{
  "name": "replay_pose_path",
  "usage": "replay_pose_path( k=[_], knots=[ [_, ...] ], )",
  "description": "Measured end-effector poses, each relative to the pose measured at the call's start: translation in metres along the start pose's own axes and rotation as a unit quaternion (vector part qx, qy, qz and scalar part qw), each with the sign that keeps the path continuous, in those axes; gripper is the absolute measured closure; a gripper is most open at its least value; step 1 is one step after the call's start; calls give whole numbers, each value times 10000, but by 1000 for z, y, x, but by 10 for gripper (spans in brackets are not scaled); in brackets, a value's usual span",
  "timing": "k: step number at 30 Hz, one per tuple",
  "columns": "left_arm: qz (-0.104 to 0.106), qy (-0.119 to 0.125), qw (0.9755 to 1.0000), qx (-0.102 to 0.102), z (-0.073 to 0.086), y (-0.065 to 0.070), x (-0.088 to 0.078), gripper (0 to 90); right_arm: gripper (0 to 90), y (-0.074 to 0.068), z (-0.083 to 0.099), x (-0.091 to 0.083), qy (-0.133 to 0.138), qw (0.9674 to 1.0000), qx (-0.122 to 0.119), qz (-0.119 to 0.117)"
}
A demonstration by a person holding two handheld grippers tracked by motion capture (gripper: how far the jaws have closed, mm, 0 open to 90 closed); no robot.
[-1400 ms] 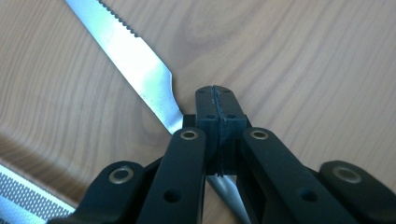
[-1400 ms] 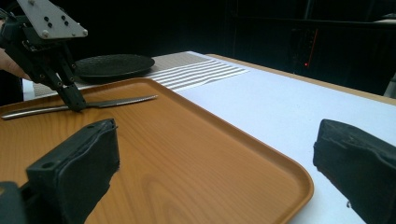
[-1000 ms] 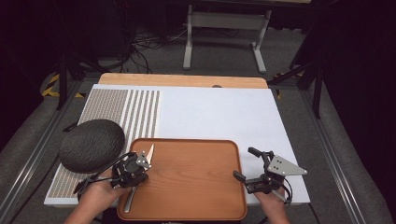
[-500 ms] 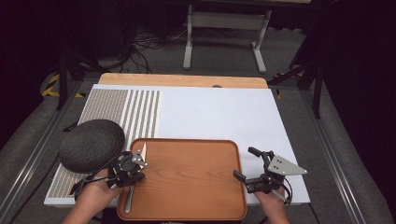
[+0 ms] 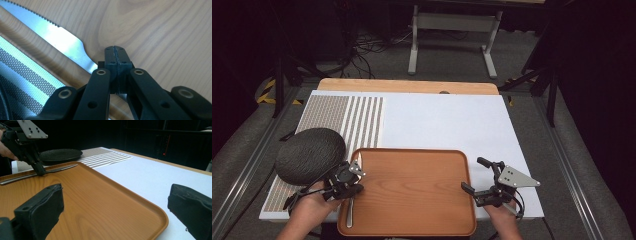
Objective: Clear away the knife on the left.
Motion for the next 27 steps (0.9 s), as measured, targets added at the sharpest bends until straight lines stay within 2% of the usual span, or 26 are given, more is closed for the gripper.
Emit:
replay_pose_path(
  k=[5,7,8,10,13,16,18,20,21,23,27],
  knots=[
    [22,35,9999,108,-2,1,0,892,11,0,0,0,-6,10000,0,2],
    [39,127,9998,154,-4,2,0,782,11,0,0,0,-8,10000,-14,-1],
    [143,243,9994,199,-7,4,-3,762,11,0,0,0,-11,10000,5,7],
    [177,292,9991,238,-8,4,-5,738,11,0,0,0,-13,10000,4,8],
    [292,664,9969,299,-15,8,-15,560,12,-1,0,0,-4,10000,-14,-1],
    [329,1052,9935,287,-22,9,-24,404,11,-1,-1,0,2,10000,-23,-14],
    [465,1335,9897,243,-26,12,-32,350,12,-1,-1,-1,14,10000,-33,-7],
    [495,1482,9873,293,-29,13,-36,269,12,-1,-1,-1,26,10000,-15,-4],
    [530,1567,9856,361,-30,14,-38,251,12,-1,-1,-1,19,10000,-24,-7],
    [519,1681,9833,473,-31,16,-41,155,11,-1,0,-1,8,10000,-13,-7],
    [452,1999,9765,667,-35,18,-48,84,11,-1,0,0,-6,10000,-12,-12]
  ],
)
Point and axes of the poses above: each handheld gripper's, and its own axes: x roughly forward along the jaws, z roughly out of its underside, y roughly to its right, the point moved 10 cm from there along x, roughly forward along the jaws, and after that the axes turned 4 degrees about z, right-handed, at the moved point
